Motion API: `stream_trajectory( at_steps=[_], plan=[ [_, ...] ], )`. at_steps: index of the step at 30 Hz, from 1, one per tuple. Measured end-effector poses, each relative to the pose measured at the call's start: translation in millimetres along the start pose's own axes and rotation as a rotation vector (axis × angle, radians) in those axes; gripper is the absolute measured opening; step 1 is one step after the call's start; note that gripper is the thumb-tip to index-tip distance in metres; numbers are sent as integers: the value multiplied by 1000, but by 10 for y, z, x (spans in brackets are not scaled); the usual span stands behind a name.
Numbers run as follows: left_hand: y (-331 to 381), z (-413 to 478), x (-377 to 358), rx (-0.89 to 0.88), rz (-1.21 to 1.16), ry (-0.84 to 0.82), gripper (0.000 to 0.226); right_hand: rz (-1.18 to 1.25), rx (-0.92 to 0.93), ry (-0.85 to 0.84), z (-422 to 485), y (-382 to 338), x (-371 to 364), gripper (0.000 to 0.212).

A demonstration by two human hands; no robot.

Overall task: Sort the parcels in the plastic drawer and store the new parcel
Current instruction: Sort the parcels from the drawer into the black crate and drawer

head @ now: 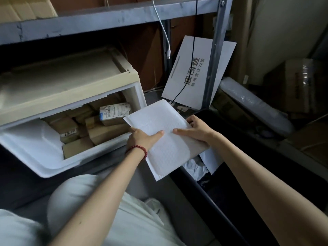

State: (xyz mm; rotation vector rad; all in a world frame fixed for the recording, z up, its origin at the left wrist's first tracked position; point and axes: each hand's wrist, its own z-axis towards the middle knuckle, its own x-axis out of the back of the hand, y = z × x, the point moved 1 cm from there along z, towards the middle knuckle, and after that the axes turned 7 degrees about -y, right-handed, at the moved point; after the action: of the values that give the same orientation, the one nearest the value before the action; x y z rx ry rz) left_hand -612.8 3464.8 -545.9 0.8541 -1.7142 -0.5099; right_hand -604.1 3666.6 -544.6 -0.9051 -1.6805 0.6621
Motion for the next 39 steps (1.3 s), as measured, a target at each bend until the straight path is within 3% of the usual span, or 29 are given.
stream_trajectory(
  at_steps=[5, 10, 15, 19, 24, 34, 39],
  plan=[
    [222, -33, -431, -85, 72, -86, 102, 161, -87, 124, -232, 468, 184, 69],
    [437, 18, -935, -265, 105, -246, 119, 342, -154, 310, -515, 924, 261, 76],
    [592, -19, -1473, -406, 240, -428, 121, 468, -282, 505, -779, 1457, 216, 77],
    [586, -48, -1982, -478, 312, -573, 116, 507, -389, 655, -969, 1877, 119, 94],
    [462, -159, -2585, -502, 431, -727, 116, 542, -537, 725, -1171, 2348, -80, 112],
    [257, -108, -3303, -451, 430, -916, 103, 502, -814, 769, -1199, 2783, -289, 123],
    [369, -242, -3597, -533, 388, -1127, 95, 401, -798, 832, -1260, 2972, -219, 120]
  ],
)
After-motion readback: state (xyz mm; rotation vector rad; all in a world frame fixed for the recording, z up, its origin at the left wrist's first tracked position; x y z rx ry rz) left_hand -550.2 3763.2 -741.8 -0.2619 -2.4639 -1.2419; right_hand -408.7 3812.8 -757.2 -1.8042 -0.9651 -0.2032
